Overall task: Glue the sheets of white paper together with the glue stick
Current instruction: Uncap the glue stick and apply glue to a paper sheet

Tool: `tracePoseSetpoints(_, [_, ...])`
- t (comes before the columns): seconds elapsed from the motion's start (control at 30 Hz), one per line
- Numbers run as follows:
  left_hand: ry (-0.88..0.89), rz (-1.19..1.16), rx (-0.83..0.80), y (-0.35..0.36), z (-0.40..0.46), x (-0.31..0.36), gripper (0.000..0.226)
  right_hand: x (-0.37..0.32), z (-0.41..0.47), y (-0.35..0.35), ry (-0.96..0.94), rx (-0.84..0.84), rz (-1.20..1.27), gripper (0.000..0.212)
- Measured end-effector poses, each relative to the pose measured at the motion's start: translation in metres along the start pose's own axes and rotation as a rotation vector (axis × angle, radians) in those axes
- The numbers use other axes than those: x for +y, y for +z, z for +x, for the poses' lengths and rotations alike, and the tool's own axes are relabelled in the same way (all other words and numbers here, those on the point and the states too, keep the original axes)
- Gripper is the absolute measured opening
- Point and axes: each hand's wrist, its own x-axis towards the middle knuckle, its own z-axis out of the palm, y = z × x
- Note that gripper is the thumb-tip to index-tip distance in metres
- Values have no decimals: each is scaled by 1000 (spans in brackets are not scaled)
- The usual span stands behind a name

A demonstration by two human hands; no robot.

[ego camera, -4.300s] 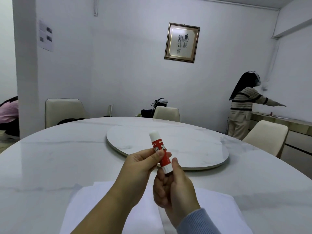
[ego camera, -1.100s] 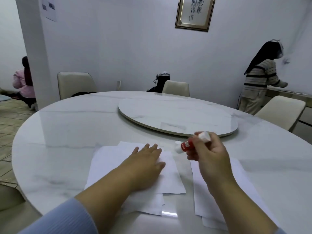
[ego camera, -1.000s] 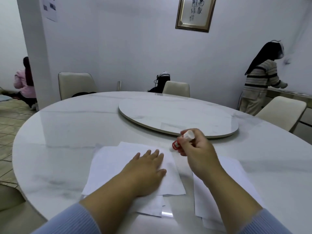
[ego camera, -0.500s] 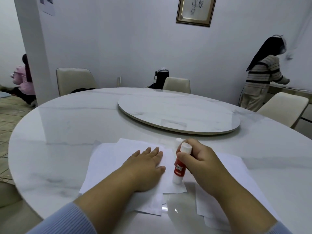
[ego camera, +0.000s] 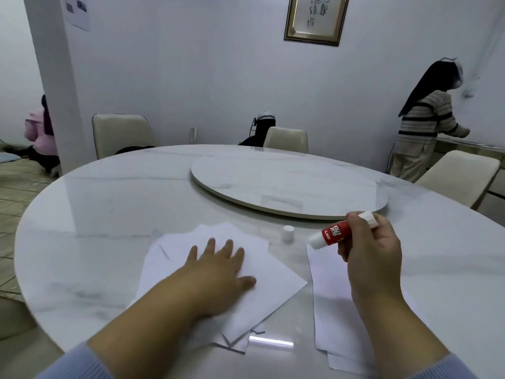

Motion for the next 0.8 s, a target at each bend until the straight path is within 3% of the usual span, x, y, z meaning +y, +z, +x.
tracePoseSetpoints(0.1, [98, -66, -64, -13, 0, -4, 59, 2, -8, 7, -66, -139, -87, 11])
tracePoseSetpoints(0.27, [61, -72, 145, -2, 15, 6, 64, 2, -12, 33, -96, -355, -252, 7])
tracePoseSetpoints(0.47, [66, 5, 83, 13, 22, 6, 61, 17, 10, 63, -86, -553, -511, 7])
tracePoseSetpoints(0.8, [66, -2, 49, 12, 22, 6, 61, 16, 9, 45, -116, -736, -583, 8])
